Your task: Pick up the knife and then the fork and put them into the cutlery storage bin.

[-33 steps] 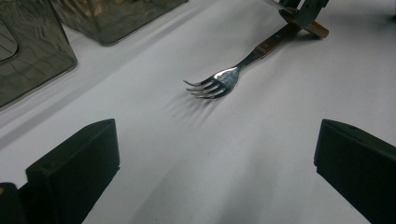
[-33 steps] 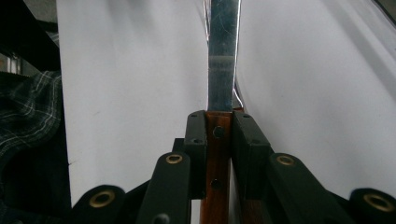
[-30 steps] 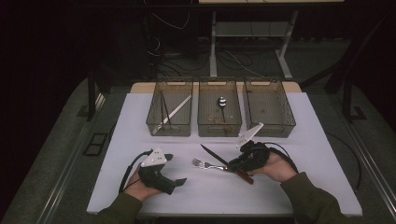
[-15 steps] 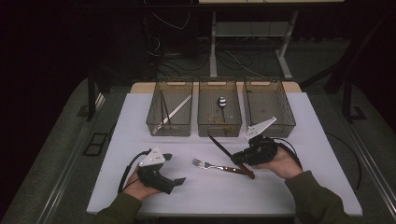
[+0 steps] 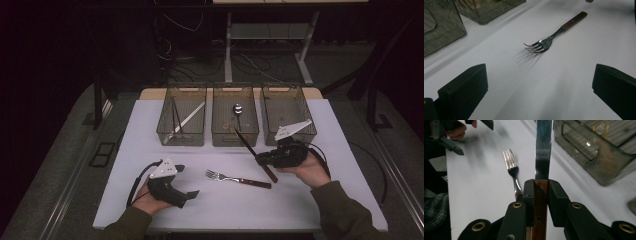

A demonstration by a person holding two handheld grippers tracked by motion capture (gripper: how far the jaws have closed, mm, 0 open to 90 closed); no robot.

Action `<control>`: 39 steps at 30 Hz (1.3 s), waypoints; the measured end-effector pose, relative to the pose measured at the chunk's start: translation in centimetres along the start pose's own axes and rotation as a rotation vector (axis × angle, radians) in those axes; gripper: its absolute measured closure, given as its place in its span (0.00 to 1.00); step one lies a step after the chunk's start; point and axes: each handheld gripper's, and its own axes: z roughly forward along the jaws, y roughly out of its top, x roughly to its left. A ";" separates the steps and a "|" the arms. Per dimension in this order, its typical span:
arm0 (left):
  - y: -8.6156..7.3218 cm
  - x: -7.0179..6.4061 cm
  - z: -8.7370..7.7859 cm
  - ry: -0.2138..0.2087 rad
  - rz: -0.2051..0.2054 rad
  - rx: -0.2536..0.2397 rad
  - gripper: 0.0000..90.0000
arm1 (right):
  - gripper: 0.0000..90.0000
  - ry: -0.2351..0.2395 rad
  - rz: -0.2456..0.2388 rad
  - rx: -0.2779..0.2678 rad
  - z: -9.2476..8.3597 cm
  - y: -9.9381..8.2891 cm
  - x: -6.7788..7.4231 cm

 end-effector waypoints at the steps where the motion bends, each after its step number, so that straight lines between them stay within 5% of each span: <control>1: 0.0 0.0 0.0 0.001 0.000 -0.001 0.00 | 0.86 -0.005 0.001 -0.006 -0.2 0.0 -0.1; 26: 0.0 0.0 0.1 -0.004 -0.013 -0.007 0.00 | 0.86 -0.213 0.078 -0.212 -5.3 0.6 -3.3; 39: 0.0 0.0 0.1 -0.008 -0.010 -0.009 0.00 | 0.86 -0.366 0.107 -0.263 -8.0 1.9 -6.2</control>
